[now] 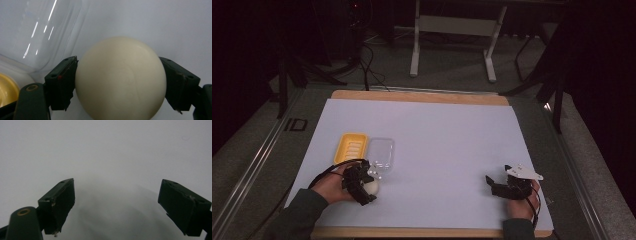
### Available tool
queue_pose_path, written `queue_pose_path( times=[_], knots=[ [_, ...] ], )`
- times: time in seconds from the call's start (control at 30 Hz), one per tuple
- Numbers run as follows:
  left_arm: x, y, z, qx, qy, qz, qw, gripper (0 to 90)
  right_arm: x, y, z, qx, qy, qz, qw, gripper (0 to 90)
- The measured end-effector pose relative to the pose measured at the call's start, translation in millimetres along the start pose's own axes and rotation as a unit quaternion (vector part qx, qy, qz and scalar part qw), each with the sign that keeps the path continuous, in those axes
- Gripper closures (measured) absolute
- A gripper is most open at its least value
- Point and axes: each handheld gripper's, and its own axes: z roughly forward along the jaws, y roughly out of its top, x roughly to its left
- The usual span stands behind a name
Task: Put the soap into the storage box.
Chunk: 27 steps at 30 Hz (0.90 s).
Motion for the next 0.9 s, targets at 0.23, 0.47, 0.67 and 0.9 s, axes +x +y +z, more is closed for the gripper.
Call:
queue_pose_path(
  times=[0.23, 0.47, 0.67, 0.9],
  knots=[
    [5.5, 6.0, 1.0, 0.032, -0.012, 0.003, 0.9994, 21.8, 0.1, 0.1, 0.1, 0.001, 0.0, 0.0, 1.0, 14.0],
    [7.9, 14.7, 2.1, 0.069, -0.024, 0.012, 0.9973, 24.6, 0.0, 0.0, 0.0, 0.0, 0.0, 0.0, 1.0, 14.0],
    [9.4, 16.6, 1.6, 0.085, -0.022, 0.026, 0.9958, 25.0, -0.1, 0.0, 0.0, 0.0, 0.001, 0.0, 1.0, 14.0],
    [11.7, 12.1, 0.2, 0.084, -0.019, 0.022, 0.9961, 25.2, -0.1, 0.0, 0.0, 0.0, 0.001, 0.0, 1.0, 14.0]
  ],
)
